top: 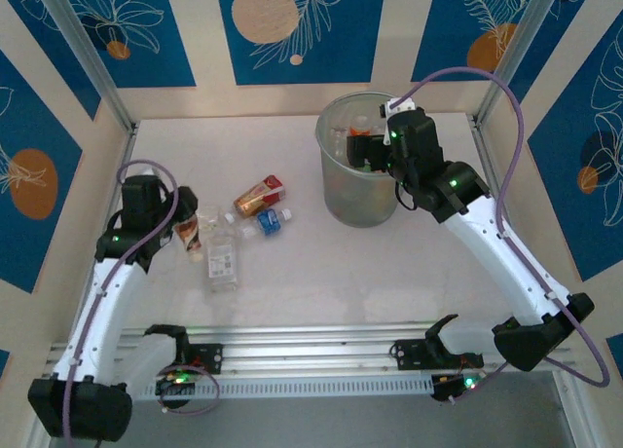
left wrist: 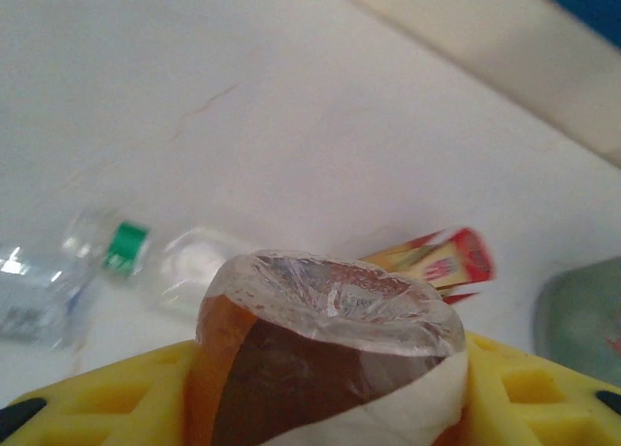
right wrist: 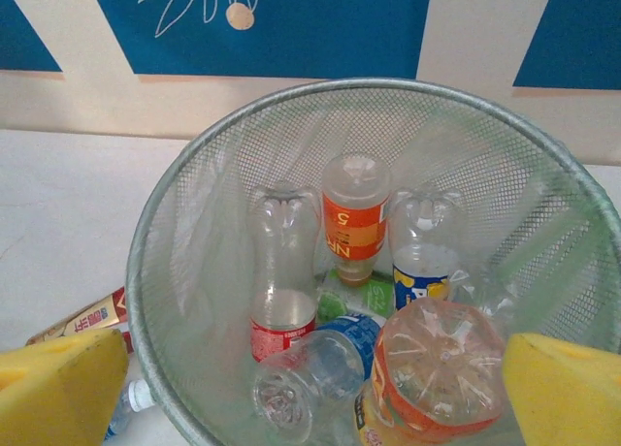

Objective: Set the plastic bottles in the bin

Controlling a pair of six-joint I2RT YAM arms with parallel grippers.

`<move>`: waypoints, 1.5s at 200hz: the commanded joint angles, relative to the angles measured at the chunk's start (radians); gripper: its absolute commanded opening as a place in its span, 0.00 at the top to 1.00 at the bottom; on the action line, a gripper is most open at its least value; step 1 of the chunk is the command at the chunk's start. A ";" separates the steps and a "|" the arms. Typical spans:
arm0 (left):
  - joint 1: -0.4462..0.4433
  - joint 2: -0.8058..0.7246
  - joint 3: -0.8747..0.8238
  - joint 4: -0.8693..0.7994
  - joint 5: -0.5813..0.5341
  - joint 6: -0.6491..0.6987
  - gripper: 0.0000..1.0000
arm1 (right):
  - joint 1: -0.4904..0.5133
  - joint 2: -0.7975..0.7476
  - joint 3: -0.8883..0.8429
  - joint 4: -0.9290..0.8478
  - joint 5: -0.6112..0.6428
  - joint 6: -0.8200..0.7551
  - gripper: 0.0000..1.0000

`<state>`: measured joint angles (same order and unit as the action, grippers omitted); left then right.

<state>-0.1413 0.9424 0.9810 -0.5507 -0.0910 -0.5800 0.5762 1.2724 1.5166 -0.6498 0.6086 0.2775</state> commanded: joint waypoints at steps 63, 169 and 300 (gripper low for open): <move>-0.328 0.384 0.505 0.370 -0.017 0.199 0.47 | 0.013 -0.110 -0.063 0.071 0.112 0.034 0.01; -0.457 0.860 0.940 0.822 0.227 0.324 0.49 | 0.022 -0.187 -0.188 0.197 0.137 0.060 0.01; -0.511 1.383 1.490 0.760 0.423 0.348 0.48 | 0.030 -0.254 -0.216 0.191 0.205 0.068 0.01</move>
<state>-0.6315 2.2887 2.3913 0.2028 0.2691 -0.2111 0.5983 1.0473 1.3106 -0.4751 0.7689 0.3222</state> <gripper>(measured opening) 0.521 0.992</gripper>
